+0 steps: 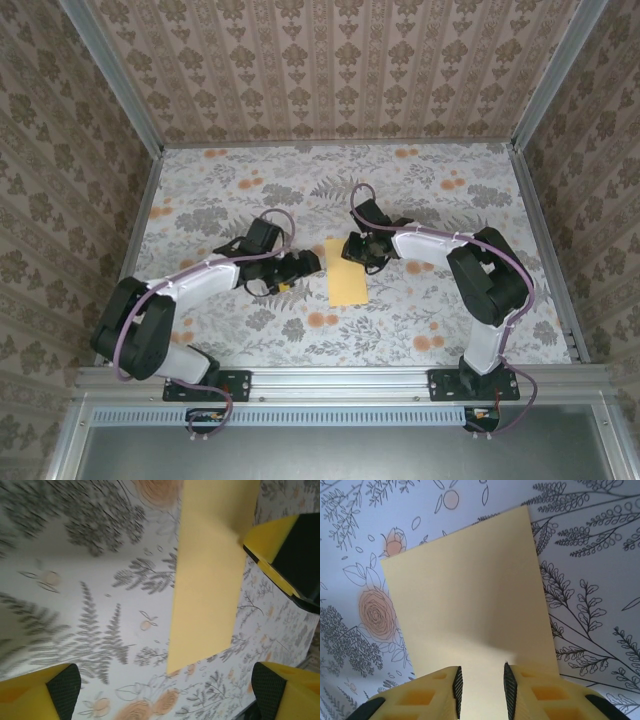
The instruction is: Fold a paper plane with a square sheet of paper (pick it up from the middle)
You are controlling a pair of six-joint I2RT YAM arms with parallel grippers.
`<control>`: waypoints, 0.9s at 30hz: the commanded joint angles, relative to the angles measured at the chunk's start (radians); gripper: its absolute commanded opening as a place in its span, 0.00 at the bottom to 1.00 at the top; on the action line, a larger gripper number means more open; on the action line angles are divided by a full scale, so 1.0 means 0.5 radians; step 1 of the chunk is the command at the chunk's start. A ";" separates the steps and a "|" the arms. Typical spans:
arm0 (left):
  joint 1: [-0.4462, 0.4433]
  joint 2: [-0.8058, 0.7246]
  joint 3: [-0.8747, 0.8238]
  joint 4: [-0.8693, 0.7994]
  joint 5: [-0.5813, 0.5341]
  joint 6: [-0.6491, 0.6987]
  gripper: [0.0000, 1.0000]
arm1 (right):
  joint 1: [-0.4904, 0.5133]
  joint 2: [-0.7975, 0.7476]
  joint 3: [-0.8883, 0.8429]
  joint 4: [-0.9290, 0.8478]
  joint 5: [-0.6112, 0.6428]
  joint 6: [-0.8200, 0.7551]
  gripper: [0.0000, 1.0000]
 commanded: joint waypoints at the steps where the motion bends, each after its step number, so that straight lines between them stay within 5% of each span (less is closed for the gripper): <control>1: -0.109 0.084 0.041 0.104 0.011 -0.178 0.89 | -0.018 -0.024 -0.053 -0.072 -0.064 -0.048 0.31; 9: -0.270 0.280 0.102 0.234 0.029 -0.342 0.80 | -0.059 0.047 -0.125 -0.050 -0.063 0.010 0.30; 27: -0.335 0.438 0.186 0.274 0.104 -0.396 0.66 | -0.229 0.047 -0.449 0.397 -0.416 0.169 0.30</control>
